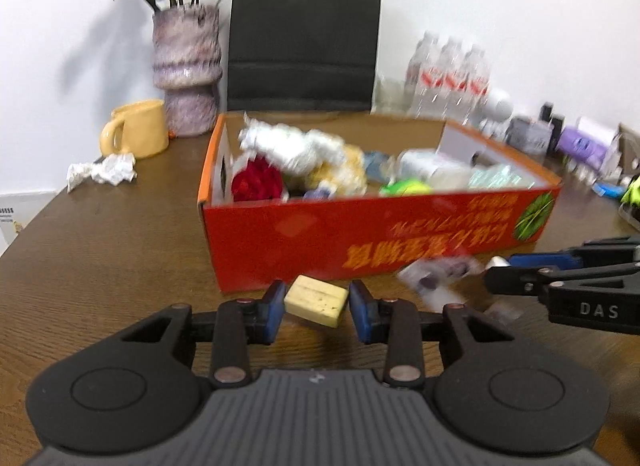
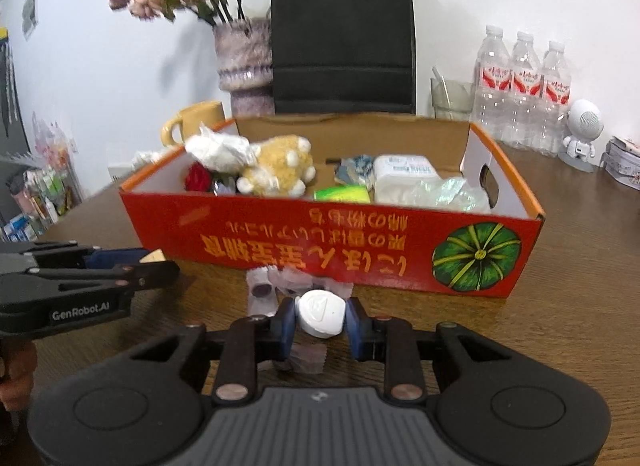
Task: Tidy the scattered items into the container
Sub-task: 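Lower the soap bar and packet into the box and open both tools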
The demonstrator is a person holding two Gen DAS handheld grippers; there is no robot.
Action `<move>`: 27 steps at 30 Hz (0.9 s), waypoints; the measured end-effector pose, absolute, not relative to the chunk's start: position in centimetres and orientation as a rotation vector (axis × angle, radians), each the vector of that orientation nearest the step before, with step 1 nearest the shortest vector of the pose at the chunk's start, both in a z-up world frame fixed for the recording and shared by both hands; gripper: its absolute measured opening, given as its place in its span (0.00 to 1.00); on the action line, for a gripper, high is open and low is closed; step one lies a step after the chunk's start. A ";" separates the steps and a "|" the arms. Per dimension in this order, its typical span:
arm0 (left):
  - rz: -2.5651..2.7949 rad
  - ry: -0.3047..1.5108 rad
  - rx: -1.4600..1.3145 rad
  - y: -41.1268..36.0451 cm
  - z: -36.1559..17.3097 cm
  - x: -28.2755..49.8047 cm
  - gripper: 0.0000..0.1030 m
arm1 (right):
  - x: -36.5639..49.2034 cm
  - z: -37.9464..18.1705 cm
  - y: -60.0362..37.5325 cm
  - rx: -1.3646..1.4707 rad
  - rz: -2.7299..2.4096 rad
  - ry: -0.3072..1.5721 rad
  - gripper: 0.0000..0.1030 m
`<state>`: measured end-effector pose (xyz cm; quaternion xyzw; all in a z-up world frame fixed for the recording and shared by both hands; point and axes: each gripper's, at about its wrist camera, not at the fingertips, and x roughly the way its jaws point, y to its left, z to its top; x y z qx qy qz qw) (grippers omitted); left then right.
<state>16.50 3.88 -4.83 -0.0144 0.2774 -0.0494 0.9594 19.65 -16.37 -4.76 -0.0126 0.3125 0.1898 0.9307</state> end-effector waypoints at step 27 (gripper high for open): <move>-0.083 0.467 -0.110 0.2 0.0 30.1 0.34 | 33.0 -0.5 -20.2 0.010 0.248 0.532 0.25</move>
